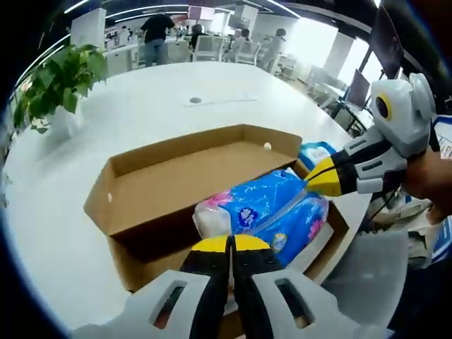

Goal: Operate the shoe box by opening the lid, removing the specified soft item, and placing it in the target area until the item is outside and the box remains undamaged.

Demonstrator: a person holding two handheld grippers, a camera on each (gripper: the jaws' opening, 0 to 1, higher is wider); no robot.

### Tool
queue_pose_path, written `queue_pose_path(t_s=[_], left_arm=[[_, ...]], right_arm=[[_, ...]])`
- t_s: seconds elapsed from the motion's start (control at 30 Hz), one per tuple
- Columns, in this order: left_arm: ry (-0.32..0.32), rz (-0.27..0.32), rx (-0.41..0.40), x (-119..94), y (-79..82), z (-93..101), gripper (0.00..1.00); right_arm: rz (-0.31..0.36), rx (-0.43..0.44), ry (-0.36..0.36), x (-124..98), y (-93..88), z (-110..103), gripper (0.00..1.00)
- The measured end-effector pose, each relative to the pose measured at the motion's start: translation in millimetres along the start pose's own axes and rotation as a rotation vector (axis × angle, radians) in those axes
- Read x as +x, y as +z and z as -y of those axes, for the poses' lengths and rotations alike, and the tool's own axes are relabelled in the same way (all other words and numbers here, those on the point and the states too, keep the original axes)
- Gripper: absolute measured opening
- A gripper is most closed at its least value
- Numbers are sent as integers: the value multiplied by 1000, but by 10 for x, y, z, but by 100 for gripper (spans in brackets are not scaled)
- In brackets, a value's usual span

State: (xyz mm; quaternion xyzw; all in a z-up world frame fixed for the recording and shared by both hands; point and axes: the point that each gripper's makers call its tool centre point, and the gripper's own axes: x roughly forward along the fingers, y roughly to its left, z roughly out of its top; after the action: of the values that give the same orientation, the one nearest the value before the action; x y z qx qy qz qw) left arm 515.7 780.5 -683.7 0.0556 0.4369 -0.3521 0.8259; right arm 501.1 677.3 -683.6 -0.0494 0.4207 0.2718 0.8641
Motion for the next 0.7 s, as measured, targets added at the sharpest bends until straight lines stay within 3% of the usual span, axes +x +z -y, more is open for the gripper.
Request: queue_pose_path(t_s=[0.33, 0.7], left_arm=[[-17, 3, 22, -42, 62, 119, 0], [-38, 27, 47, -83, 248, 280, 0]], right_arm=[[15, 7, -11, -131, 0, 36, 0], [47, 11, -32, -331, 67, 164, 0]])
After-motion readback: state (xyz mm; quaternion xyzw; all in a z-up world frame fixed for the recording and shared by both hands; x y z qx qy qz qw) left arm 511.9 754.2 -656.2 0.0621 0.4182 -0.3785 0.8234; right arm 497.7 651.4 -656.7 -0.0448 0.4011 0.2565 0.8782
